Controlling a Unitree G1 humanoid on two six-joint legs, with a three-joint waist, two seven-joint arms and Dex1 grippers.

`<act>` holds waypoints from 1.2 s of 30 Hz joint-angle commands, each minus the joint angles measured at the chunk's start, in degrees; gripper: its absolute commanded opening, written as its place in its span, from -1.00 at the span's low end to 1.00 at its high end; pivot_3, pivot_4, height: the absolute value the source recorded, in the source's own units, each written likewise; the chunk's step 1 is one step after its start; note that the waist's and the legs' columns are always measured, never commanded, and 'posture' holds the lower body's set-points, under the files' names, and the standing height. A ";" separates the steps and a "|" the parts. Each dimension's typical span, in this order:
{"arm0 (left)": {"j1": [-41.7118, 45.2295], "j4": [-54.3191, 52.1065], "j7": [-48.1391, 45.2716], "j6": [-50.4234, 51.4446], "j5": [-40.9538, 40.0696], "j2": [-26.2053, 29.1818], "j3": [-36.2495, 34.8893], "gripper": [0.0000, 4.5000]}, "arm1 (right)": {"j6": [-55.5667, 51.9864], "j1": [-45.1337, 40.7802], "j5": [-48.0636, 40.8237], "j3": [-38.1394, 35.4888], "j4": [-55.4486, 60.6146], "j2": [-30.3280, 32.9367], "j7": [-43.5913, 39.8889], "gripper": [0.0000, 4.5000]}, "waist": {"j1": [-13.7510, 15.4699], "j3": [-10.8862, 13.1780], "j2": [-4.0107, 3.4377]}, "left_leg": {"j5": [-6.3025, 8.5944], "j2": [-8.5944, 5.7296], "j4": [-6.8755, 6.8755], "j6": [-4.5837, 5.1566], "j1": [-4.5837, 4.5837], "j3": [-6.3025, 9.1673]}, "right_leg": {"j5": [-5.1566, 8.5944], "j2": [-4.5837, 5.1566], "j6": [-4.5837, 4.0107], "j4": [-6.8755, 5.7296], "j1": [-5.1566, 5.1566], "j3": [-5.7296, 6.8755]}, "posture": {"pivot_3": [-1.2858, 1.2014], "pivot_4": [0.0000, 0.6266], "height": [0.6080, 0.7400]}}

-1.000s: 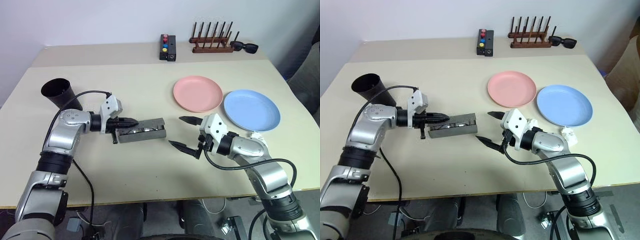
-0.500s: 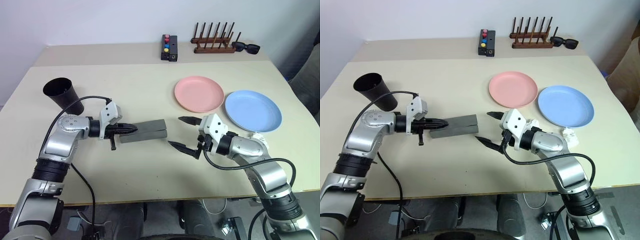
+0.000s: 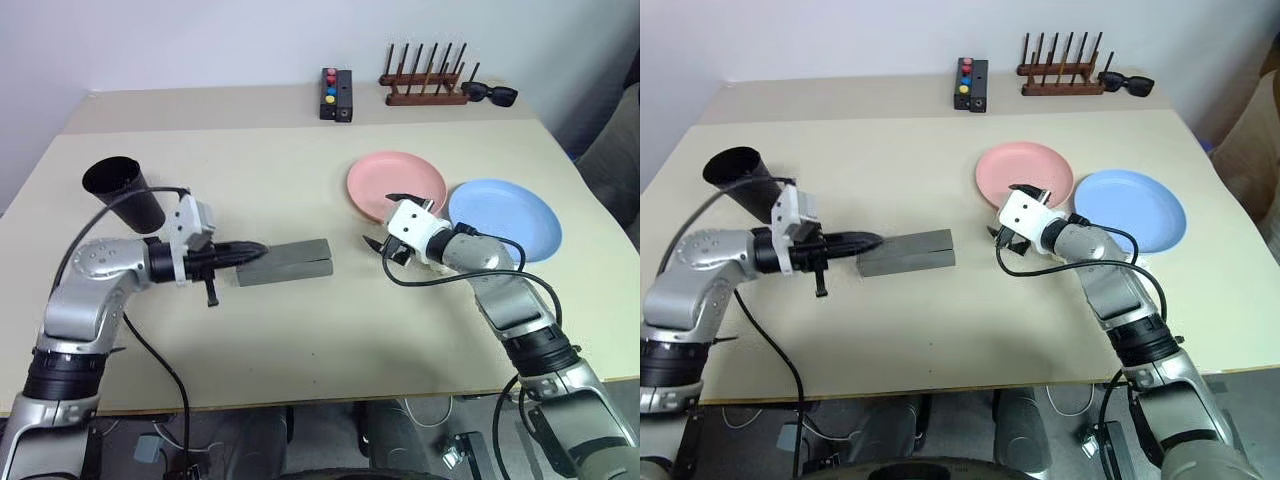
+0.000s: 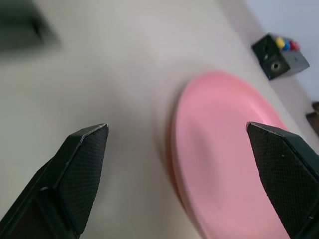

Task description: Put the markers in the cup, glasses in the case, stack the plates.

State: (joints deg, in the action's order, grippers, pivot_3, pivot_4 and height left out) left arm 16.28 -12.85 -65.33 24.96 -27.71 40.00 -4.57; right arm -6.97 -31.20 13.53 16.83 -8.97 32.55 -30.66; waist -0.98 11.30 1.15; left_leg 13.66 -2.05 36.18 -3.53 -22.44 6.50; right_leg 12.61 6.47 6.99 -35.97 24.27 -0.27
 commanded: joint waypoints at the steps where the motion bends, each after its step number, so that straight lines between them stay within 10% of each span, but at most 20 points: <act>1: -1.82 -6.51 2.98 1.47 -4.39 -1.44 -2.30 -1.00 | 4.47 -2.80 4.41 0.85 -5.60 -0.08 3.18 1.00 | -0.01 0.00 0.00 | 0.00 0.00 0.01 0.00 0.00 0.00 | 0.01 0.00 -0.01 0.00 0.00 0.00 | 0.03 -0.52 0.91; 3: -3.22 -8.43 4.54 2.77 -5.65 -2.19 -2.15 -1.00 | 5.73 -3.81 5.78 1.04 -8.46 -0.47 4.55 1.00 | -0.08 0.00 0.01 | 0.00 0.00 0.01 0.00 0.02 -0.01 | 0.00 0.00 -0.02 0.00 -0.02 -0.02 | 0.03 -0.52 0.91; 12: -5.68 -8.71 7.61 3.23 -6.30 -3.42 -0.70 -1.00 | 6.40 -4.41 7.12 -0.34 -11.04 -1.02 5.78 -0.96 | -0.12 0.00 0.00 | 0.00 0.00 0.02 0.00 0.03 -0.01 | 0.03 -0.01 -0.10 -0.01 -0.03 -0.03 | 0.03 -0.52 0.91; 36: 1.83 -1.36 9.59 1.61 -4.50 -8.88 6.12 -1.00 | 5.93 23.58 -4.17 -27.37 12.78 22.34 -7.94 -0.98 | -0.11 0.00 -0.01 | 0.01 -0.01 0.04 0.02 0.02 -0.04 | 0.09 0.01 -0.18 0.21 -0.20 -0.02 | 0.03 -0.52 0.91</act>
State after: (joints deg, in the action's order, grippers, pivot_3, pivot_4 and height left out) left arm 16.87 -13.46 -55.70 27.08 -32.46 31.24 1.48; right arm -2.09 -7.35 10.73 -8.35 3.09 54.04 -38.36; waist -1.09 11.30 1.14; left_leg 13.68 -2.05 36.21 -3.51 -22.38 6.36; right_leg 12.68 6.48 6.80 -35.76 24.08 -0.35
